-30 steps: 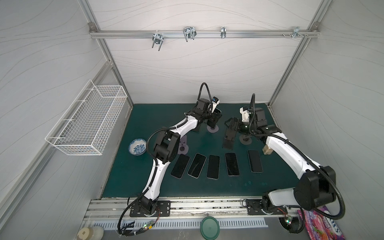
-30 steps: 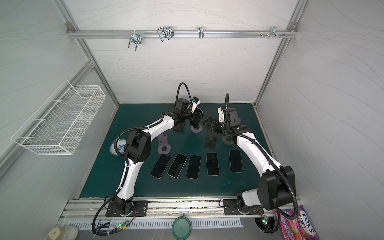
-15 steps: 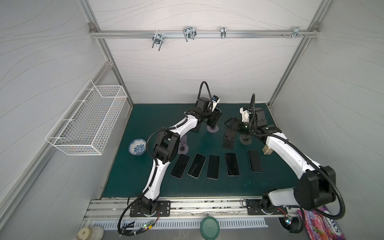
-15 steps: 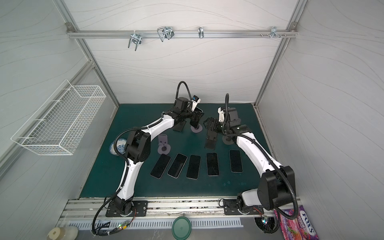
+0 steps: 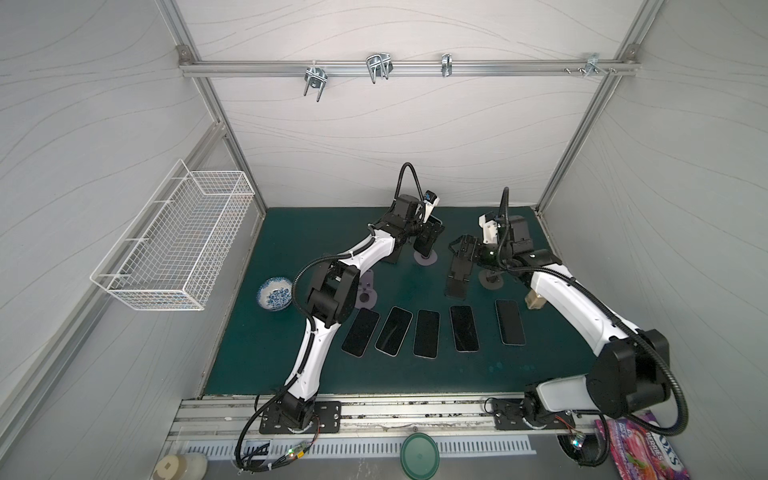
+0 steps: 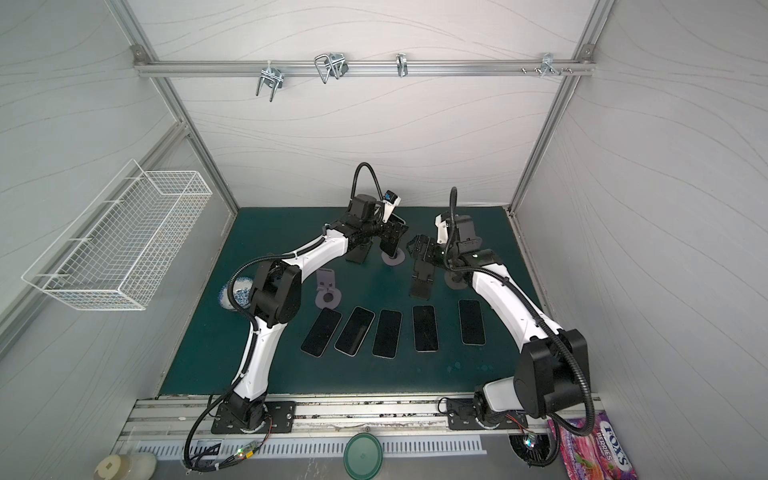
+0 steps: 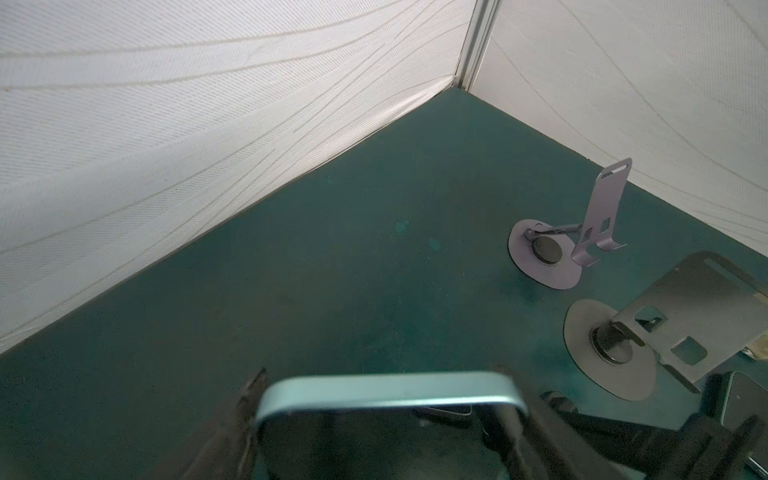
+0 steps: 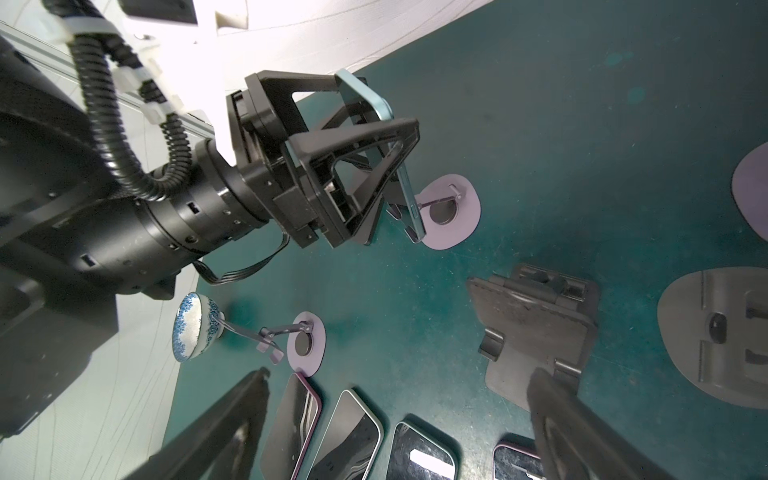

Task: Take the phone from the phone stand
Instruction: 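Close the left gripper on the teal-framed phone's top edge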

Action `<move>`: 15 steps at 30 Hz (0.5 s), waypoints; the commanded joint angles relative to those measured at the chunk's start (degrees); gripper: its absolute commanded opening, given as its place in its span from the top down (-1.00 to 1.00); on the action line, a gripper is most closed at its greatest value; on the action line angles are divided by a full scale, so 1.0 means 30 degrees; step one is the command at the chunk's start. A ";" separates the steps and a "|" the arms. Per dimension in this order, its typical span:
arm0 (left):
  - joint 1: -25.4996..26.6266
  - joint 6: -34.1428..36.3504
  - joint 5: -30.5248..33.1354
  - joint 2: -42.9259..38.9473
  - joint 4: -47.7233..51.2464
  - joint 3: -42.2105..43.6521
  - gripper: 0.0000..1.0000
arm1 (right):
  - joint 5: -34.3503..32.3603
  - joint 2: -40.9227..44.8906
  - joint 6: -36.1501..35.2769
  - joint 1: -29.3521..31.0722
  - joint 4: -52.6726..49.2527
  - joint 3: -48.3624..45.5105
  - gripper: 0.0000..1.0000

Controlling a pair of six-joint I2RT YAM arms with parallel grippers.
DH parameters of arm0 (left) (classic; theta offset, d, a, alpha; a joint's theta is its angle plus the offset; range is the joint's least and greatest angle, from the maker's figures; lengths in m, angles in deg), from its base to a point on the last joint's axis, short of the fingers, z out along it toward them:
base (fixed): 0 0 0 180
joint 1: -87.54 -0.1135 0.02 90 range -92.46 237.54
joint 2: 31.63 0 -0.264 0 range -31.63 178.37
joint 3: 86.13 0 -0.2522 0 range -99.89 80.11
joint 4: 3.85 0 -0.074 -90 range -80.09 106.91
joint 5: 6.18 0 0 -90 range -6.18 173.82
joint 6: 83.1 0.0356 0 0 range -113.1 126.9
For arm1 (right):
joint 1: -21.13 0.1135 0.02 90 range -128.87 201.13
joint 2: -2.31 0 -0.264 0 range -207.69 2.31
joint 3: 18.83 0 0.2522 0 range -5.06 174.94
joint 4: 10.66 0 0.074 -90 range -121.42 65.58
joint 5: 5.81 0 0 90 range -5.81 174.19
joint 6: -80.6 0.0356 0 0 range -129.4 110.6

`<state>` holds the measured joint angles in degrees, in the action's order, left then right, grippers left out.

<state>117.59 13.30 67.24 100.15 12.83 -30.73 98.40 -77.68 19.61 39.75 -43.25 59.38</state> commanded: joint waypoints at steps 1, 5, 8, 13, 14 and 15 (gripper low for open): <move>-0.0094 0.0073 -0.0324 0.0080 -0.0797 0.0049 -0.70 | 0.0157 -0.0123 0.0018 -0.0121 0.0441 0.0246 -0.96; -0.0093 0.0149 -0.0306 0.0273 -0.0797 0.0078 -0.74 | 0.0173 -0.0161 0.0026 -0.0120 0.0491 0.0070 -0.96; -0.0101 0.0118 -0.0355 0.0401 -0.0851 0.0022 -0.74 | 0.0153 -0.0172 0.0027 -0.0117 0.0476 0.0081 -0.96; -0.0191 -0.0081 -0.0646 0.0688 -0.0826 -0.0158 -0.74 | 0.0168 -0.0279 0.0015 -0.0129 0.0514 0.0134 -0.96; -0.0184 -0.0069 -0.0655 0.0679 -0.0817 -0.0112 -0.77 | 0.0194 -0.0305 0.0009 -0.0117 0.0514 0.0139 -0.96; -0.0198 -0.0029 -0.0670 0.0661 -0.0819 -0.0098 -0.81 | 0.0172 -0.0342 -0.0009 -0.0120 0.0479 0.0122 -0.96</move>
<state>117.26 12.84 66.38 100.44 12.52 -30.65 98.40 -77.85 19.61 39.75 -42.79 59.38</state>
